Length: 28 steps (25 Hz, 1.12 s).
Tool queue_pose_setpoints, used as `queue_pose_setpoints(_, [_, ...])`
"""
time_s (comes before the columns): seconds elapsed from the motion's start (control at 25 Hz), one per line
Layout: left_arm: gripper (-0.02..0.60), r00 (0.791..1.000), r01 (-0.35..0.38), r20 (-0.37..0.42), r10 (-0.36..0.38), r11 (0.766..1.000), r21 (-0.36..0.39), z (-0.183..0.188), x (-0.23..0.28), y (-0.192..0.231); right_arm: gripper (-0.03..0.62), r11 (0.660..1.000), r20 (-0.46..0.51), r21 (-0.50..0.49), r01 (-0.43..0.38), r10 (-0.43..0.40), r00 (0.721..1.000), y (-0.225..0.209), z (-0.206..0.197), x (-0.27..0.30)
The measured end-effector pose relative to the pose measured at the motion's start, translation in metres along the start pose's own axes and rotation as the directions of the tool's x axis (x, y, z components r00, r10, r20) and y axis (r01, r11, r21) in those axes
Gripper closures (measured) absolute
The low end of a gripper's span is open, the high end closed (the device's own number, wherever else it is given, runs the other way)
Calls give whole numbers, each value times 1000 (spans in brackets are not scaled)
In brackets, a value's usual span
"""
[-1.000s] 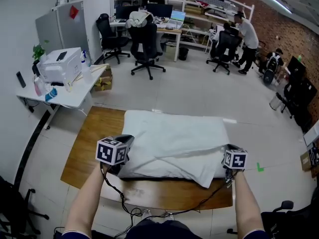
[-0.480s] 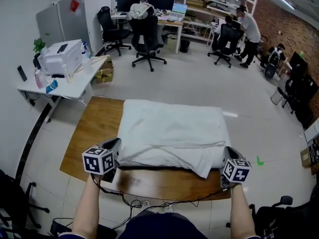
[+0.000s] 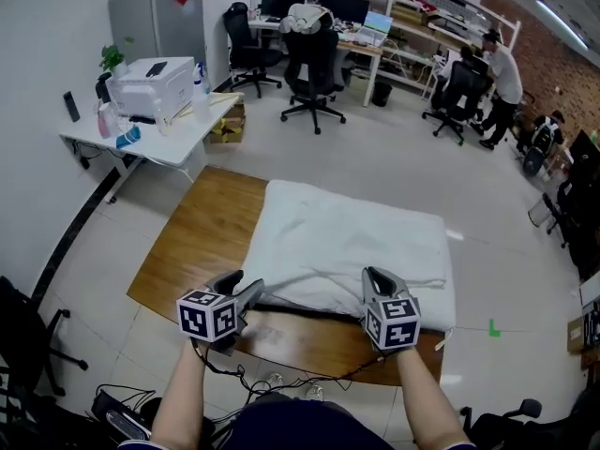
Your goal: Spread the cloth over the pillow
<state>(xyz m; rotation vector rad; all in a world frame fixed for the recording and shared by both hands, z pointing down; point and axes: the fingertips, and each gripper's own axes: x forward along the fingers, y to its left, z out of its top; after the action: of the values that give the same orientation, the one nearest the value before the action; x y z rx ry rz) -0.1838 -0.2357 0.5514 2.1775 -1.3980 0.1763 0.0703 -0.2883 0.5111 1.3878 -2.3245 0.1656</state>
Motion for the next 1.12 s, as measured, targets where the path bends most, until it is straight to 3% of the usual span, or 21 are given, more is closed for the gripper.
queue_pose_setpoints(0.08, [311, 1000, -13, -20, 13, 1000, 20, -13, 3, -2, 549, 999, 3, -14, -46, 46, 999, 20, 9, 12])
queue_pose_setpoints(0.24, [311, 999, -30, -33, 30, 999, -9, -35, 21, -7, 549, 992, -21, -53, -115, 115, 993, 56, 17, 36])
queue_pose_setpoints(0.28, [337, 999, -35, -30, 34, 999, -20, -38, 25, -8, 549, 989, -34, -68, -132, 130, 991, 65, 17, 43])
queue_pose_setpoints(0.32, [401, 999, -41, -26, 40, 999, -27, -40, 29, -9, 549, 985, -51, -84, -148, 145, 988, 73, 16, 49])
queue_pose_setpoints(0.4, [569, 999, -40, -19, 39, 998, -38, -41, 34, -12, 549, 977, -88, -120, -179, 169, 982, 88, 14, 62])
queue_pose_setpoints(0.48, [571, 1000, -24, -19, 23, 999, -43, -41, 34, -15, 531, 967, -118, -142, -212, 196, 973, 103, 13, 74])
queue_pose_setpoints(0.52, [571, 1000, -21, -20, 21, 999, -41, -41, 34, -15, 425, 962, -134, -145, -231, 212, 968, 110, 12, 79])
queue_pose_setpoints(0.56, [571, 1000, -22, -22, 21, 999, -40, -42, 33, -13, 396, 959, -152, -148, -243, 221, 963, 117, 11, 85])
queue_pose_setpoints(0.96, [571, 999, -3, -47, 1, 999, -54, -48, 30, -10, 399, 975, -318, -161, -155, 97, 943, 124, -21, 132])
queue_pose_setpoints(1.12, [571, 999, 0, -49, -2, 999, -38, -46, 30, -10, 502, 963, -286, -228, -143, 74, 955, 121, -14, 133])
